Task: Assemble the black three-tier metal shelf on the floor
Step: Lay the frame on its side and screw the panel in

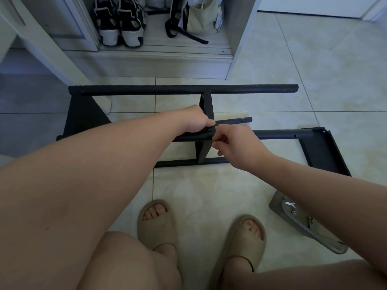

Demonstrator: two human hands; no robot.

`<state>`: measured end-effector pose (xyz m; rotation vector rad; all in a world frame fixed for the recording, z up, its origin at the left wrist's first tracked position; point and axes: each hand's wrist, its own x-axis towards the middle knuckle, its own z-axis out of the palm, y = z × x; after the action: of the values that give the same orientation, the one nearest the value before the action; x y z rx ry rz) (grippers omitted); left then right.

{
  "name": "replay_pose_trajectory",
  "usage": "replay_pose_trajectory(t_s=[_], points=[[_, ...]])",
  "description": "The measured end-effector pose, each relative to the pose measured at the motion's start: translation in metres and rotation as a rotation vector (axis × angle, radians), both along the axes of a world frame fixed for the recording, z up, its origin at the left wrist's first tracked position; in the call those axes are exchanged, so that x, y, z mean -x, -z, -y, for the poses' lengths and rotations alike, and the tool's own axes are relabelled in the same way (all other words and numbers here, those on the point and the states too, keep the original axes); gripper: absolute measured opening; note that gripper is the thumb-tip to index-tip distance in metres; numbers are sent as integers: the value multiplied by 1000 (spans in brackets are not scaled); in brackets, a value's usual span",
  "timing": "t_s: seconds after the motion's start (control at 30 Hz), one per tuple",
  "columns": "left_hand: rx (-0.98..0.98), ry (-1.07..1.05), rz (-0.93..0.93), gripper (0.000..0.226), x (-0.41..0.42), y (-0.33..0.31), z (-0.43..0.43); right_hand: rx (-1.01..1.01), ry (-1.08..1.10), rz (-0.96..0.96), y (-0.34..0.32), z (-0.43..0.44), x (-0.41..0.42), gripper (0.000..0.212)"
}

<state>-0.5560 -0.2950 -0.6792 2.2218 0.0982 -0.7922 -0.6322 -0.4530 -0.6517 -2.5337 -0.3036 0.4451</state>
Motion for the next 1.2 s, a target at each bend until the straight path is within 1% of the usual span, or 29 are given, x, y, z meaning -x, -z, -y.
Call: replay_pose_trajectory(t_s=[0.07, 0.13, 0.23, 0.27, 0.33, 0.4, 0.53, 0.57, 0.6, 0.63, 0.77, 0.83, 0.9, 1.03, 1.1, 1.2], points=[[8, -10, 6, 38, 0, 0, 1, -33, 79, -33, 3, -3, 0, 13], [18, -20, 3, 37, 1, 1, 2, -126, 219, -101, 5, -7, -2, 18], [25, -31, 15, 30, 0, 2, 1, -290, 401, -201, 6, -12, -4, 18], [28, -36, 16, 31, 0, 3, 1, -334, 439, -226, 6, -13, -4, 19], [30, -48, 8, 35, 0, 4, -1, -382, 490, -259, 5, -15, -4, 18], [33, -49, 5, 33, -1, 4, -2, -426, 535, -289, 4, -16, -3, 17], [31, -56, 12, 29, -1, 5, -1, -624, 677, -400, 3, -20, -1, 11], [34, -61, 14, 28, -1, 6, -2, -643, 698, -409, 3, -21, -2, 12], [40, -66, 17, 26, 0, 6, -2, -609, 686, -389, 4, -22, -3, 14], [48, -69, 20, 27, 0, 7, -2, -532, 636, -344, 6, -22, -4, 15], [65, -80, 27, 37, 1, 8, -2, -199, 354, -160, 6, -20, -7, 22], [78, -74, 25, 40, 1, 8, -3, -146, 296, -135, 6, -19, -9, 24], [98, -63, 16, 35, 0, 7, -6, -175, 283, -149, 6, -16, -9, 22], [110, -68, 5, 40, 2, 9, -8, -246, 277, -172, 7, -11, -5, 18], [109, -72, 12, 41, 2, 9, -7, -317, 309, -192, 8, -10, -2, 15], [118, -76, 4, 40, 3, 9, -5, -475, 408, -242, 9, -10, 1, 15]])
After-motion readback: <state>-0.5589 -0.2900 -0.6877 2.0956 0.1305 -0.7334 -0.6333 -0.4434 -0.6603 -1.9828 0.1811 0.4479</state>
